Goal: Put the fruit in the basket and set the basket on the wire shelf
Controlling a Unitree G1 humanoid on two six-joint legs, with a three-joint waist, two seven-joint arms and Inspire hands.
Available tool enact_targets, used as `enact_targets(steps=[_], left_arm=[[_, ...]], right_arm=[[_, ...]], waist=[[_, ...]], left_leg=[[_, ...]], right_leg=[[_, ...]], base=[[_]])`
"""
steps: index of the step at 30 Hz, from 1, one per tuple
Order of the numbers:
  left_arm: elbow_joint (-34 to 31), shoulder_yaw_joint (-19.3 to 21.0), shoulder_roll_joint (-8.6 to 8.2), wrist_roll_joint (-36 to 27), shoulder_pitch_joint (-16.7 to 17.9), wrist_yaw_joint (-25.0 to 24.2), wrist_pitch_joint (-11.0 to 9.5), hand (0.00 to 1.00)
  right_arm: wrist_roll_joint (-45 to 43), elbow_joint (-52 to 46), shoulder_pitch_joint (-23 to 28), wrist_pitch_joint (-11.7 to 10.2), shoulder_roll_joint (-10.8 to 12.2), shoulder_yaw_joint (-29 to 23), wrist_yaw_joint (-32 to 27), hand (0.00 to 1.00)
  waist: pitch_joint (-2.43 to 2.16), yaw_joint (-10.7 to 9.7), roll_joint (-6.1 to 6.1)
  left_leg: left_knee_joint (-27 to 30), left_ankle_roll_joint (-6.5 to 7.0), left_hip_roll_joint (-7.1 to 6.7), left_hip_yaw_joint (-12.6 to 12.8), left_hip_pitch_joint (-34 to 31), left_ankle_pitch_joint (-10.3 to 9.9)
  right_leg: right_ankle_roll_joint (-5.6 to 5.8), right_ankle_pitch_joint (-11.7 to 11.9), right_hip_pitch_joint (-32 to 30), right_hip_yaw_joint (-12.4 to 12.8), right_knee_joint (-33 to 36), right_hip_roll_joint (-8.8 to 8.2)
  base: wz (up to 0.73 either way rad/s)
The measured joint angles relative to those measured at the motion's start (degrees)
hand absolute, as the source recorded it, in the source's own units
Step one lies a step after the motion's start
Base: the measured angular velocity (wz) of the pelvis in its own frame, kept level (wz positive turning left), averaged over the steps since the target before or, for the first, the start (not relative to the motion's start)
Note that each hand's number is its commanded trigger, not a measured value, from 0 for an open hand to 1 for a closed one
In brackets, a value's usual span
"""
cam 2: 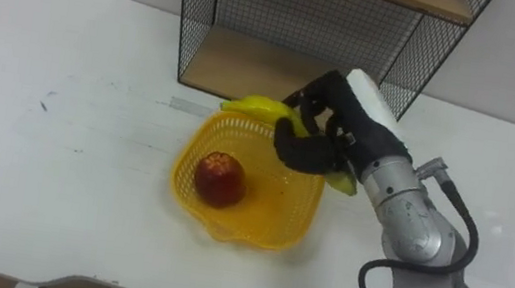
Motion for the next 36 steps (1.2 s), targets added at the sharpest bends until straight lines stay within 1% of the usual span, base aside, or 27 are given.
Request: enact_targets(steps=[5,9,10,11,12,18,23,26,30,32,33,36], left_arm=[[-0.1,-0.8,0.05,0.0,-0.8,0.0,0.0,0.00],[-0.1,-0.8,0.08,0.0,-1.4,0.0,-0.1,0.00],[-0.1,-0.8,0.08,0.0,-1.4,0.0,-0.1,0.00],[-0.1,-0.9,0.08,0.0,-1.5,0.0,-0.1,0.00],[-0.1,-1.2,0.11,0.0,-1.5,0.0,-0.1,0.00],[-0.1,-2.3,0.43,0.0,-1.8,0.0,0.0,0.00],[0.0,-2.4,0.49,0.0,-1.9,0.0,0.1,0.00],[0.0,-2.4,0.52,0.0,-1.9,0.0,0.2,0.00],[0.0,-2.4,0.70,0.0,-2.0,0.0,0.2,0.00],[0.2,-2.5,0.69,-0.1,-2.0,0.0,0.2,0.00],[0.5,-2.5,0.68,-0.1,-2.0,0.0,0.2,0.00],[0.9,-2.4,0.67,-0.1,-1.9,0.0,0.3,0.00]], right_arm=[[-0.1,0.0,0.0,0.0,0.1,2.6,2.6,1.00],[-0.1,0.0,0.0,0.0,0.1,2.8,4.0,1.00],[0.0,0.0,0.0,0.0,0.1,2.8,4.3,0.63],[0.0,0.0,0.0,0.0,0.1,2.8,4.6,0.33],[-0.1,0.0,0.0,0.0,0.1,2.8,4.6,0.00],[-1.9,0.0,0.0,0.0,0.1,2.9,5.0,0.00],[-2.3,0.0,0.1,1.3,0.2,3.1,5.8,0.00],[-3.2,0.0,0.2,1.8,0.8,3.1,6.0,0.00],[-4.5,0.0,0.2,1.9,1.2,3.3,6.4,0.00],[-4.2,0.0,0.2,2.0,1.2,3.5,6.4,0.00],[-4.1,0.0,0.2,2.1,1.3,3.6,6.4,0.00],[-4.2,0.0,0.3,2.4,1.3,3.6,6.4,0.00]], waist=[[-0.01,0.0,0.23],[-0.04,0.1,0.33],[-0.05,0.1,0.40],[-0.06,0.1,0.46],[-0.06,0.1,0.56],[-0.03,0.1,0.70],[-0.03,0.0,0.70],[-0.04,0.0,0.71],[-0.06,0.0,0.75],[-0.20,0.0,0.84],[-0.35,-0.1,0.93],[-0.49,-0.1,1.10]], left_leg=[[0.5,0.00,0.03,0.1,0.0,0.0],[0.6,0.00,0.05,0.1,0.0,0.0],[0.6,0.00,0.06,0.2,0.0,0.0],[0.5,0.00,0.06,0.2,0.0,0.0],[0.6,0.00,0.06,0.2,0.0,0.0],[0.4,0.00,0.05,0.1,0.0,0.0],[0.5,0.00,0.06,0.1,0.0,0.0],[0.5,0.00,0.06,0.2,0.0,0.0],[0.5,0.00,0.06,0.2,0.0,0.0],[0.5,0.00,0.06,0.2,0.0,0.0],[0.5,0.00,0.06,0.2,0.0,0.0],[0.5,0.00,0.06,0.2,0.1,0.0]], right_leg=[[-0.08,0.1,0.0,-0.1,0.0,0.00],[-0.14,0.1,0.1,0.0,0.0,0.00],[-0.15,0.2,0.1,0.0,0.0,0.00],[-0.16,0.2,0.1,0.0,0.0,0.00],[-0.17,0.2,0.1,0.0,0.0,0.00],[-0.19,0.2,0.2,0.0,0.0,0.03],[-0.19,0.2,0.1,0.0,0.2,0.03],[-0.19,0.2,0.0,0.1,0.3,0.04],[-0.19,0.2,0.0,0.1,0.4,0.04],[-0.19,0.2,0.0,0.2,0.4,0.04],[-0.19,0.2,0.0,0.2,0.4,0.04],[-0.19,0.2,0.0,0.2,0.5,0.03]], base=[[0.00],[0.00],[0.00],[0.00],[0.00],[0.00],[0.00],[0.00],[0.00],[0.00],[0.00],[0.00]])
